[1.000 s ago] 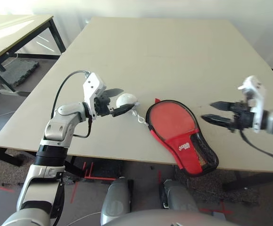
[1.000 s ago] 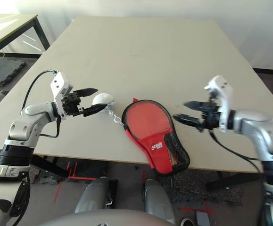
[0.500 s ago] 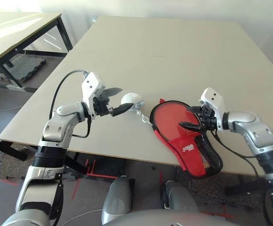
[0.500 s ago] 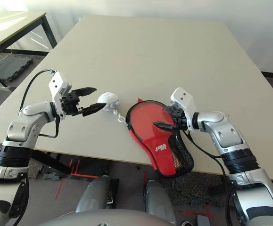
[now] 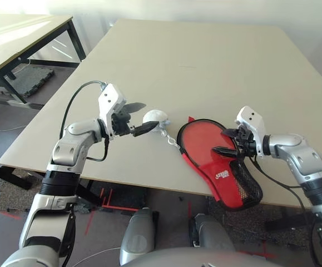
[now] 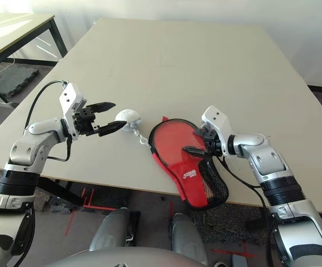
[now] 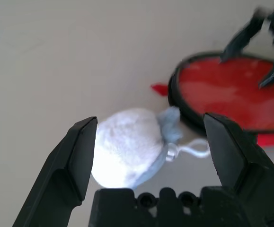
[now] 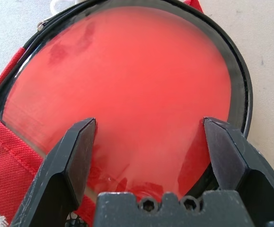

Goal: Store the ping-pong paddle in its case and zip it.

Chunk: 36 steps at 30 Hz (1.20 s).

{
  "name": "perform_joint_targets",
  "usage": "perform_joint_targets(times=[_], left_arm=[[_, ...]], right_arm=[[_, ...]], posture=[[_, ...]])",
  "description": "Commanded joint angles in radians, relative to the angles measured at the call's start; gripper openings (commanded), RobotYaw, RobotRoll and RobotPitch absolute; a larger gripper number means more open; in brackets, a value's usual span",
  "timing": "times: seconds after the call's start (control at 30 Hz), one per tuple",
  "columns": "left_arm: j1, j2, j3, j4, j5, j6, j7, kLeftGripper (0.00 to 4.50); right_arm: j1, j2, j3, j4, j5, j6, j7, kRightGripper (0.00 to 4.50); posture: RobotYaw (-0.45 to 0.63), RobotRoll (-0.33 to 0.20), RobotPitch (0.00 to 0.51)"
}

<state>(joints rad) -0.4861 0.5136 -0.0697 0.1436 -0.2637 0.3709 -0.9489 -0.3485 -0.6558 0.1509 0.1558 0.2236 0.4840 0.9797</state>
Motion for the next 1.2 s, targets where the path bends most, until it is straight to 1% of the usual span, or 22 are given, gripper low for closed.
perform_joint_targets(times=[0.03, 0.17, 0.27, 0.33, 0.37, 0.43, 0.47, 0.6, 0.7, 0.77, 0.8, 1.03, 1.2], left_arm=[[-0.046, 0.005, -0.065, 0.082, 0.08, -0.046, 0.003, 4.5], [-0.096, -0.006, -0.135, 0.191, 0.183, -0.107, 0.033, 4.5], [-0.123, -0.023, -0.155, 0.25, 0.212, -0.134, 0.036, 4.5], [-0.142, -0.027, -0.181, 0.293, 0.249, -0.151, 0.036, 4.5], [-0.155, -0.033, -0.191, 0.315, 0.267, -0.144, 0.045, 4.32], [-0.183, -0.048, -0.199, 0.359, 0.292, -0.154, 0.067, 3.87], [-0.199, -0.056, -0.202, 0.381, 0.301, -0.168, 0.073, 3.56], [-0.263, -0.09, -0.208, 0.474, 0.333, -0.228, 0.088, 1.99], [-0.313, -0.12, -0.208, 0.556, 0.354, -0.285, 0.097, 0.9], [-0.344, -0.138, -0.208, 0.609, 0.369, -0.317, 0.105, 0.25], [-0.362, -0.148, -0.208, 0.638, 0.378, -0.331, 0.114, 0.06], [-0.479, -0.217, -0.202, 0.834, 0.425, -0.434, 0.198, 0.01], [-0.558, -0.269, -0.194, 0.968, 0.453, -0.507, 0.29, 0.01]], right_arm=[[0.024, 0.001, 0.017, 0.007, -0.013, 0.027, 0.004, 4.48], [0.03, 0.004, 0.014, -0.004, -0.011, 0.035, 0.001, 4.48], [0.033, 0.011, 0.004, -0.017, -0.003, 0.049, -0.006, 4.48], [0.036, 0.012, 0.002, -0.026, -0.002, 0.056, -0.008, 4.48], [0.037, 0.013, 0.0, -0.029, -0.001, 0.059, -0.009, 4.5], [0.04, 0.014, -0.001, -0.037, 0.0, 0.065, -0.013, 4.5], [0.041, 0.015, -0.002, -0.04, 0.001, 0.067, -0.014, 4.5], [0.048, 0.019, -0.002, -0.051, 0.003, 0.076, -0.021, 4.5], [0.053, 0.022, -0.001, -0.052, 0.002, 0.082, -0.024, 4.5], [0.056, 0.021, 0.0, -0.051, 0.002, 0.086, -0.024, 4.5], [0.059, 0.021, 0.001, -0.051, 0.001, 0.088, -0.025, 4.5], [0.082, 0.022, 0.008, -0.073, 0.003, 0.126, -0.036, 4.5], [0.097, 0.016, 0.013, -0.095, 0.0, 0.149, -0.038, 4.5]], posture=[[0.18, 0.0, 0.041], [0.17, 0.0, 0.043], [0.16, 0.0, 0.045], [0.16, 0.0, 0.047], [0.16, 0.0, 0.047], [0.15, 0.0, 0.05], [0.15, 0.0, 0.05], [0.15, 0.0, 0.054], [0.15, 0.0, 0.059], [0.15, 0.0, 0.061], [0.14, 0.0, 0.062], [0.14, 0.0, 0.066], [0.13, 0.0, 0.074]])
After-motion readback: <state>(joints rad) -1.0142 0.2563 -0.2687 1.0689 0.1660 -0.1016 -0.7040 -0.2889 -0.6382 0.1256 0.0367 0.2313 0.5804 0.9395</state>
